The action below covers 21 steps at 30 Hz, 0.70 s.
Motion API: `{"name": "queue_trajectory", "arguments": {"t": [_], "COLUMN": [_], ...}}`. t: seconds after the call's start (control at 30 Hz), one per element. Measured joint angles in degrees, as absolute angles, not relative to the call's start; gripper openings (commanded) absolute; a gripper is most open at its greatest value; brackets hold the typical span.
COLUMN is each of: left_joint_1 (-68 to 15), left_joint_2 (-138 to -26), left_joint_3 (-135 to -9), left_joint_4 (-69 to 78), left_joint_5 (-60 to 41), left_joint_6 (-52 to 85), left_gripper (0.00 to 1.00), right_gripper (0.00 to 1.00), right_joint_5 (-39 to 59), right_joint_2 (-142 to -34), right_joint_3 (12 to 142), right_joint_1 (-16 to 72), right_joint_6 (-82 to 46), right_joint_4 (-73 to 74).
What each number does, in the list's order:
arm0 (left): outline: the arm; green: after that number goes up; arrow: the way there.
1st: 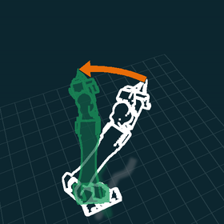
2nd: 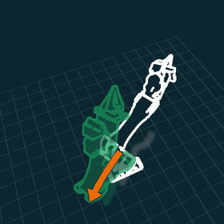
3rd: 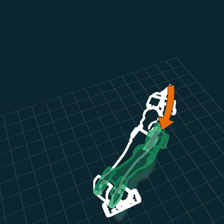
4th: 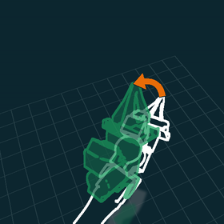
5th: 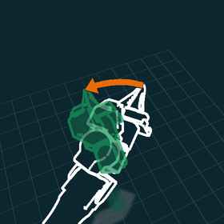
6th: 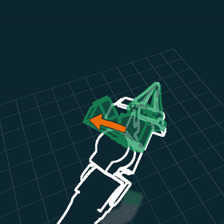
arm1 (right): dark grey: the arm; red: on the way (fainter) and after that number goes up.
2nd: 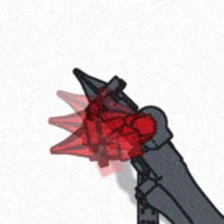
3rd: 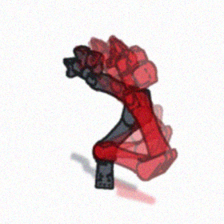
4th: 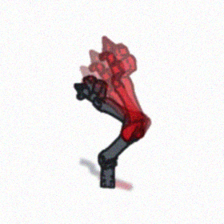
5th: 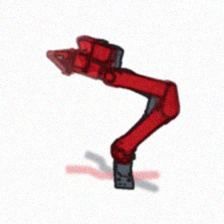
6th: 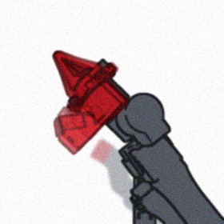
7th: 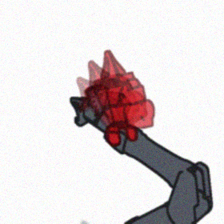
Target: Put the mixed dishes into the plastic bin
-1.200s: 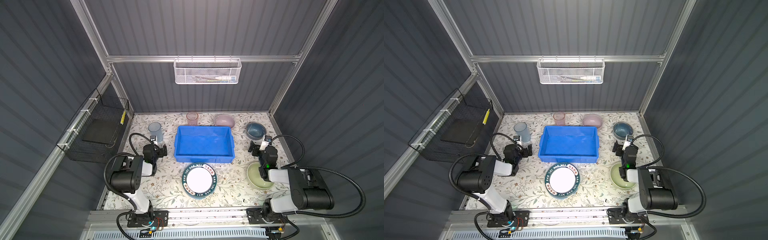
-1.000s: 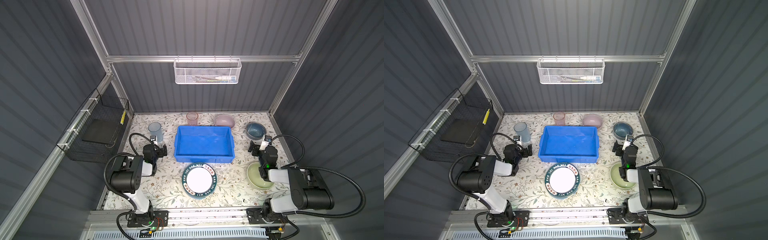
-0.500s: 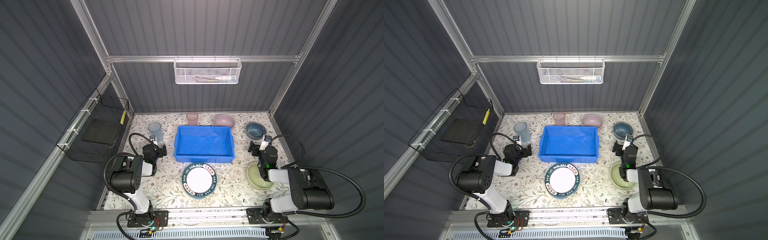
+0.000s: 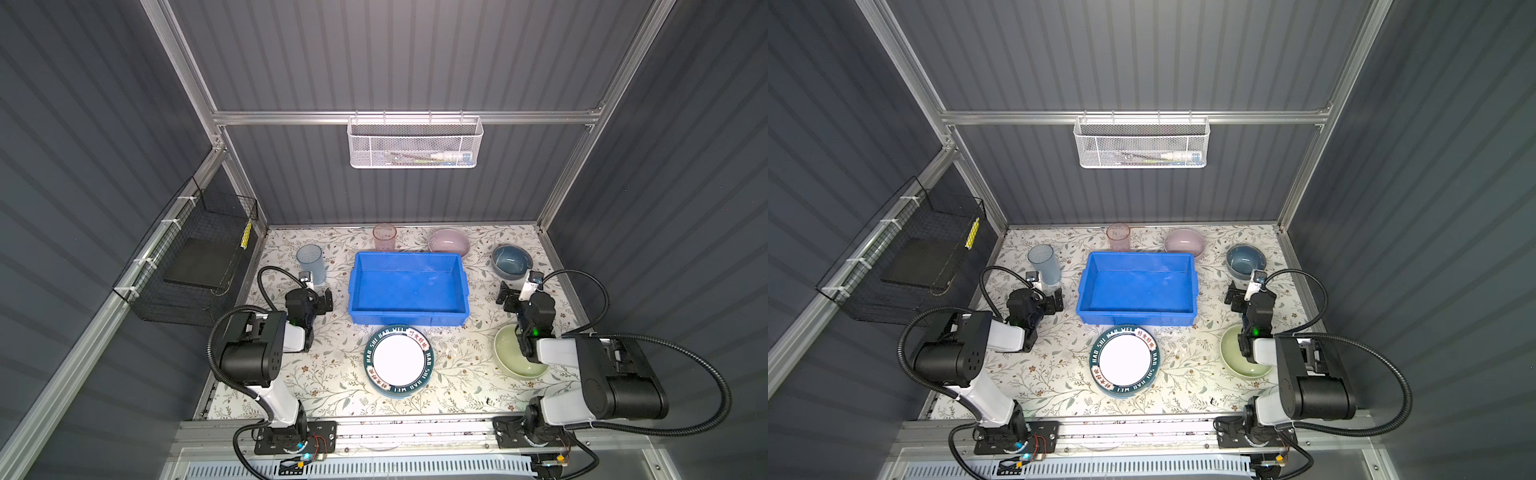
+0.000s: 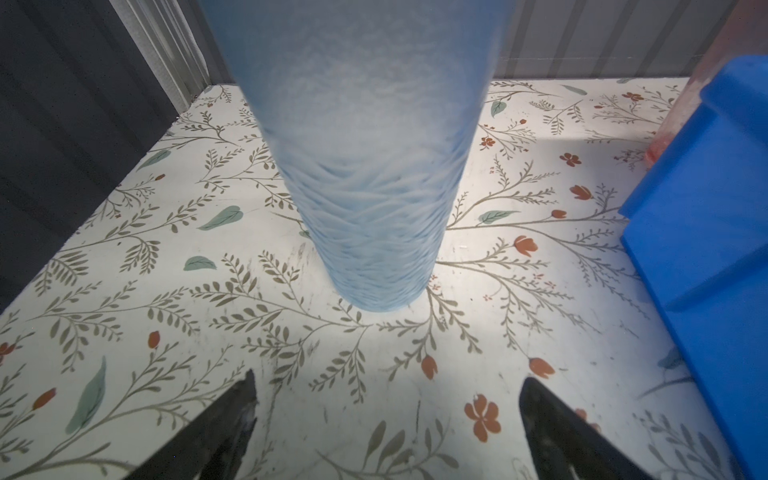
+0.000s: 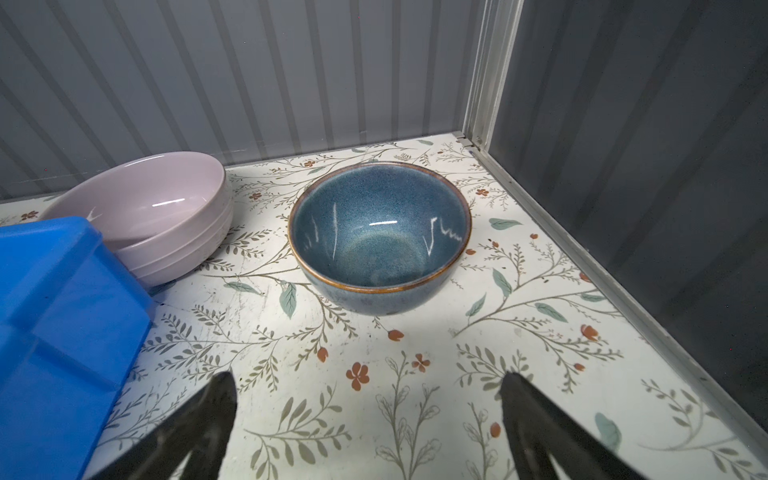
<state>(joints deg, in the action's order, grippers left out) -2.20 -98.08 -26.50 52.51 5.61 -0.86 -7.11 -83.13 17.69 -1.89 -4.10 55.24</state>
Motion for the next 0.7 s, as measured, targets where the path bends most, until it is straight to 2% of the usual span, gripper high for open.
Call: {"name": "queue_trajectory", "arguments": {"t": [0.27, 0.5, 0.7], "left_joint_1": [-2.2, -3.86, -5.8], "left_joint_2": [-84.34, -71.55, -68.36], "left_joint_3": [-26.74, -33.74, -44.56], "left_joint_4": [41.56, 22.5, 1.41], "left_joint_5": [6.9, 7.51, 3.68], "left_joint_6": [1.04, 6.55, 10.39], "left_gripper": [1.0, 1.0, 0.99], "right_gripper": [0.99, 0.99, 0.99], "right_joint_5": [-9.58, -8.03, -3.38], "right_joint_2": [-70.54, -60.84, -59.86], "right_joint_3": [21.61, 29.98, 39.86], "right_joint_1": [-1.89, -1.89, -1.72], "right_joint_6": [-5.52, -10.46, -14.26], "right_joint_4": [41.56, 23.75, 6.5]}}
